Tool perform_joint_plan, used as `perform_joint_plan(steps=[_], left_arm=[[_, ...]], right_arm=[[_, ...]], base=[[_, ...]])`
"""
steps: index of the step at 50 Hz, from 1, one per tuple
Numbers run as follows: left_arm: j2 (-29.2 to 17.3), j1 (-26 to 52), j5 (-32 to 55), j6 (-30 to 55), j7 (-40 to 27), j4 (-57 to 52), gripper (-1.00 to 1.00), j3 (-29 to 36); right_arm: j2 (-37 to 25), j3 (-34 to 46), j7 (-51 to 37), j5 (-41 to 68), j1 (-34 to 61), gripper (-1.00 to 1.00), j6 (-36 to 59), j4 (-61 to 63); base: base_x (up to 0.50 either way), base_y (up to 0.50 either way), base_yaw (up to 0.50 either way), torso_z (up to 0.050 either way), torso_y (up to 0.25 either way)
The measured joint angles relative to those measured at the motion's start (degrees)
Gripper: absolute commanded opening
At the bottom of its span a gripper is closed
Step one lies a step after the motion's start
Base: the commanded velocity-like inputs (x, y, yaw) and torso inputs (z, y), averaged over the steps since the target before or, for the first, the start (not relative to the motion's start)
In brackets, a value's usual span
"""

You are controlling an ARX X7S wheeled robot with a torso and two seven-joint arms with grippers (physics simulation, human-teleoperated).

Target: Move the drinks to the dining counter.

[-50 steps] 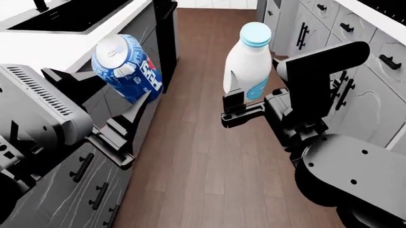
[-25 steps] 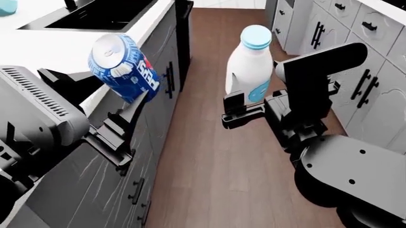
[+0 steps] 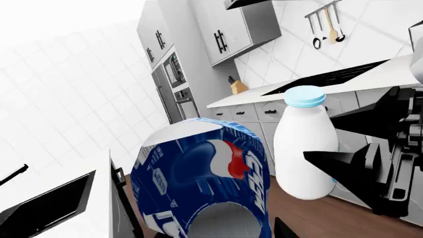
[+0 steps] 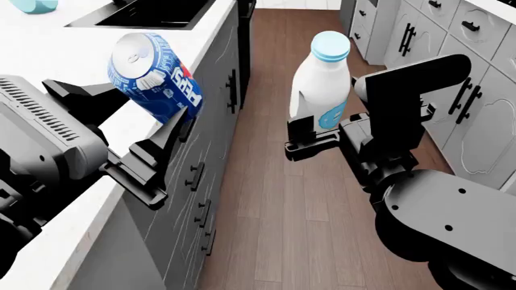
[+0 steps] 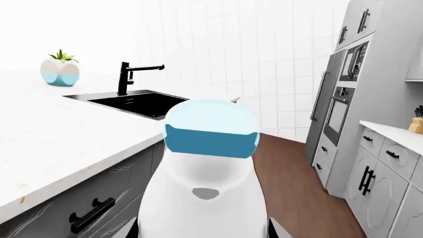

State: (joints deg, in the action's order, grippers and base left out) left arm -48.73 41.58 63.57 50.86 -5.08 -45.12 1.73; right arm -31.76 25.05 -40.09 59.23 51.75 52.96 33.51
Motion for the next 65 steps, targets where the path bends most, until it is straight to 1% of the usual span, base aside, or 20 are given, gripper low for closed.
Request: perform_joint_plan(steps=[5,12,24,35,46,54,65], left_arm=[[-0.50,-0.46,0.09,-0.11,-0.05,-0.12,-1.00,0.19],[-0.98,-0.75,0.23,-0.20,-0.13,-0.25,-1.00,0.37],[-1.64,-0.45,1.68,-0.10,-0.85,-0.56,-1.00,-0.18],[-3.56,-1.50,4.32,-0.48,-2.15,-1.46,-1.00,-3.36],[-4.85,-2.22,5.59,-0.63,-2.93,-2.07,-1.00,-5.03],[-6.60,-0.02,8.54,0.71,-4.19,-1.86,-1.00,-5.34],[-8.88,7.37,13.82,3.94,-6.58,-0.02,-1.00,-3.88]], right_arm=[[-0.10,0.06,-0.03,0.02,-0.02,-1.00,-0.05,0.01],[-0.29,-0.10,-0.15,0.27,0.01,-1.00,-0.27,0.20],[-0.62,-0.69,-1.34,1.35,1.88,-1.00,1.10,0.67],[-0.20,-0.47,-2.24,2.66,3.92,-1.00,2.64,0.86],[-0.41,-0.98,-3.29,4.00,4.80,-1.00,3.42,1.28],[-1.47,-3.16,-7.28,9.04,7.77,-1.00,6.71,2.56],[-2.74,-5.58,-14.67,17.88,15.06,-1.00,12.62,2.78]], base=[[-0.24,-0.51,0.00,0.000,0.000],[0.00,0.00,0.00,0.000,0.000],[-0.49,0.20,0.00,0.000,0.000],[-0.52,0.22,0.00,0.000,0.000],[0.00,0.00,0.00,0.000,0.001],[0.00,0.00,0.00,0.000,0.001],[-0.07,0.01,0.00,0.000,0.000]])
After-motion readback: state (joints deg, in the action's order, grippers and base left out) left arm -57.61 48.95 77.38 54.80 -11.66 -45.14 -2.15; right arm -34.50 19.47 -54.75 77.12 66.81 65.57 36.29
